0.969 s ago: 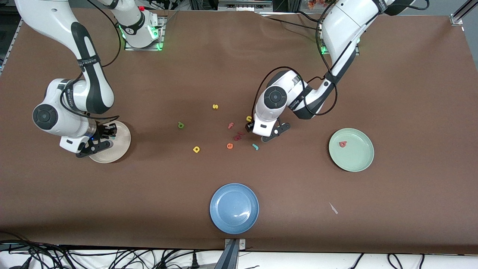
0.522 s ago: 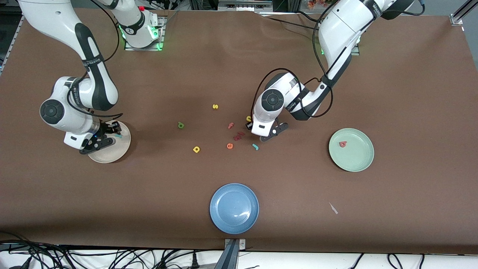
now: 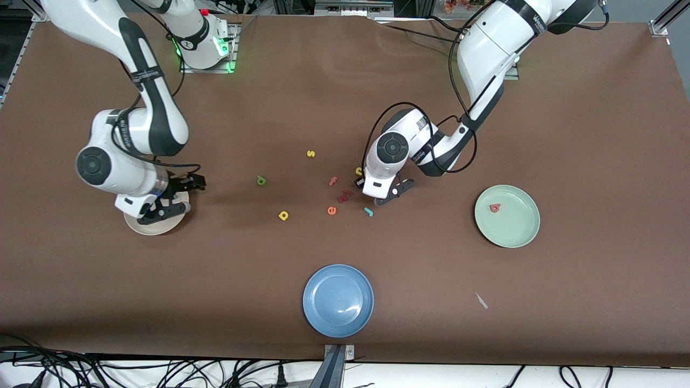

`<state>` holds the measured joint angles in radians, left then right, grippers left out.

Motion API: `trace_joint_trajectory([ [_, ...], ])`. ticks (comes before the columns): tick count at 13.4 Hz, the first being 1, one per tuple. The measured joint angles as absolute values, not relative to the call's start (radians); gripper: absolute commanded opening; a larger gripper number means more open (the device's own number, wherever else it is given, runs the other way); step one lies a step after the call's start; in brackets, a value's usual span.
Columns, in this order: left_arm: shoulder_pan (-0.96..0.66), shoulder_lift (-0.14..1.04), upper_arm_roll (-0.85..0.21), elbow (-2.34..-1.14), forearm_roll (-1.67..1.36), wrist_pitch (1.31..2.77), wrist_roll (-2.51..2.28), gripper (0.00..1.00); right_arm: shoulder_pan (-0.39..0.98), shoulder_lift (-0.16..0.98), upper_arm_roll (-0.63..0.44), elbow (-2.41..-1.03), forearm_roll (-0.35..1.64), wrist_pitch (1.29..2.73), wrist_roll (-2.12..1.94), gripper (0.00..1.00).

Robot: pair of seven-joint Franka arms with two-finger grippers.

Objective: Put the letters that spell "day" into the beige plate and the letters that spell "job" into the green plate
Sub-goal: 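Release the cyan letter onto the beige plate while the left gripper reaches the blue letter, then grasp the blue letter with the left gripper while the right gripper grasps the green letter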

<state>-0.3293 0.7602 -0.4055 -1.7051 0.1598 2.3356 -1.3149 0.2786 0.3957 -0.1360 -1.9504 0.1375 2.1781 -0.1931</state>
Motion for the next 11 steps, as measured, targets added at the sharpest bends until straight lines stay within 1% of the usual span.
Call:
trace_joint_trajectory([
  [2, -0.33, 0.76, -0.406, -1.705, 0.168, 2.336, -1.315, 0.0, 0.279, 0.394, -0.094, -1.964, 0.14, 2.214, -0.085, 1.0],
  [5, -0.327, 0.76, -0.401, -1.699, 0.172, 2.327, -1.315, 0.0, 0.28, 0.392, -0.011, -2.044, 0.141, 2.371, 0.098, 1.0],
  [8, -0.313, 0.751, -0.395, -1.673, 0.179, 2.255, -1.309, 0.0, 0.291, 0.392, 0.056, -2.139, 0.141, 2.526, 0.26, 1.0],
  [11, -0.268, 0.71, -0.395, -1.653, 0.184, 2.146, -1.19, 0.0, 0.36, 0.397, 0.069, -2.182, 0.141, 2.59, 0.419, 1.0],
])
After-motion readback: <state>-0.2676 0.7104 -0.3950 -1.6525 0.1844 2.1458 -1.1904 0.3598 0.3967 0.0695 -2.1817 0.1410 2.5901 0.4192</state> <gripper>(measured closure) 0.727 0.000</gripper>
